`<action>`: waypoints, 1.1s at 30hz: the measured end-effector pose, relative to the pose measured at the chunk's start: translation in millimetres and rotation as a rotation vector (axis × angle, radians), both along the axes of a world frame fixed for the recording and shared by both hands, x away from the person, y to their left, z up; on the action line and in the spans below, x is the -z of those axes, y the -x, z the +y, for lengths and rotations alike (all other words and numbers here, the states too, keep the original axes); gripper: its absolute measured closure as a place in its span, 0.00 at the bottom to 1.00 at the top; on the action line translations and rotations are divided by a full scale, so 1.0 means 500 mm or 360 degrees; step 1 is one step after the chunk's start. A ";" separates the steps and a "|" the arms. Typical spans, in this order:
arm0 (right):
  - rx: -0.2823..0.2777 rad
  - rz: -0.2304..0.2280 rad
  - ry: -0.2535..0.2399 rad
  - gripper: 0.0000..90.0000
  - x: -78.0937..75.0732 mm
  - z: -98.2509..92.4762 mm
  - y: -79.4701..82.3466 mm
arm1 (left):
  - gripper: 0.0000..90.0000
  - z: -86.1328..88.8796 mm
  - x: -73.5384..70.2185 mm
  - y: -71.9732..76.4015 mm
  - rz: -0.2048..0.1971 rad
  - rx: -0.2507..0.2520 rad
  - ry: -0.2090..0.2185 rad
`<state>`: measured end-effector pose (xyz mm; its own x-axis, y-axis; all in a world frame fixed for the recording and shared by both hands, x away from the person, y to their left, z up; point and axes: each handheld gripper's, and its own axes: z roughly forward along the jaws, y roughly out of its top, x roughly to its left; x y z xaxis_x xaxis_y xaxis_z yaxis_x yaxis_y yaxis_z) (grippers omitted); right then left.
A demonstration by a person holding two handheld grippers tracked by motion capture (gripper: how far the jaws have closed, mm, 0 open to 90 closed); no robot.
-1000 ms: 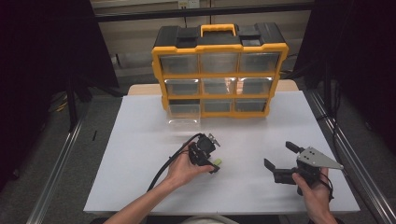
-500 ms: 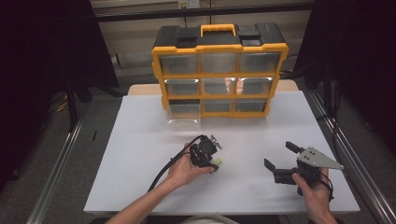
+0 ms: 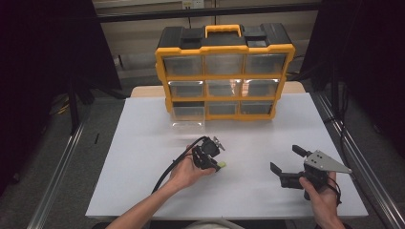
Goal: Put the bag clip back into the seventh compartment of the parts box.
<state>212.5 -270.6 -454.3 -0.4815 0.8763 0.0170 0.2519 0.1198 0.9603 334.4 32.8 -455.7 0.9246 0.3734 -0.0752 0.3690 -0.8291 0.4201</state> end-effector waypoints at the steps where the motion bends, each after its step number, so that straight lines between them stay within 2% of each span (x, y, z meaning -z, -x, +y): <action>1: -0.0001 0.0000 0.0001 0.01 0.000 0.000 0.000 | 0.86 0.001 0.000 -0.001 0.0002 0.0000 0.0005; 3: 0.0002 0.0002 0.0000 0.01 0.000 0.000 0.000 | 0.87 0.005 0.000 -0.004 0.0037 -0.0005 0.0026; 7: -0.0005 -0.0004 -0.0003 0.01 0.000 0.000 0.000 | 0.87 0.014 0.001 -0.011 0.0066 0.0008 0.0070; 10: -0.0002 -0.0003 -0.0005 0.01 0.000 0.000 0.000 | 0.87 0.021 0.003 -0.014 0.0070 0.0015 0.0109; 11: -0.0001 -0.0004 -0.0007 0.01 0.000 -0.001 0.000 | 0.87 0.026 0.004 -0.016 0.0077 0.0009 0.0140; 12: -0.0001 -0.0004 -0.0007 0.01 0.000 -0.001 0.000 | 0.87 0.026 0.004 -0.016 0.0077 0.0009 0.0140; 15: -0.0006 -0.0007 -0.0008 0.01 -0.001 -0.001 0.001 | 0.87 0.036 0.007 -0.019 0.0134 -0.0008 0.0260; 17: -0.0008 -0.0004 -0.0009 0.01 -0.001 -0.002 0.002 | 0.87 0.043 0.007 -0.017 0.0114 -0.0017 0.0262; 18: -0.0007 -0.0006 -0.0008 0.01 -0.001 -0.002 0.001 | 0.87 0.046 0.007 -0.014 0.0108 -0.0041 0.0291; 20: -0.0002 -0.0007 -0.0010 0.01 -0.001 -0.002 0.001 | 0.87 0.056 0.002 -0.014 0.0081 -0.0020 0.0308; 25: -0.0001 -0.0010 -0.0013 0.01 -0.001 -0.002 0.002 | 0.87 0.078 -0.016 -0.010 0.0040 -0.0065 0.0442; 28: -0.0001 -0.0009 -0.0015 0.01 -0.001 -0.003 0.002 | 0.87 0.087 -0.024 -0.008 -0.0015 -0.0060 0.0502; 30: -0.0003 -0.0012 -0.0017 0.01 -0.001 -0.002 0.002 | 0.87 0.092 -0.029 -0.005 -0.0029 -0.0085 0.0541; 33: -0.0001 -0.0013 -0.0019 0.01 -0.001 -0.003 0.001 | 0.87 0.098 -0.037 -0.001 -0.0074 -0.0051 0.0565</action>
<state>211.8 -271.9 -453.7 -0.4821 0.8758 0.0239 0.2442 0.1081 0.9637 334.7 81.9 -437.4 0.9184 0.3601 -0.1636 0.3661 -0.6170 0.6967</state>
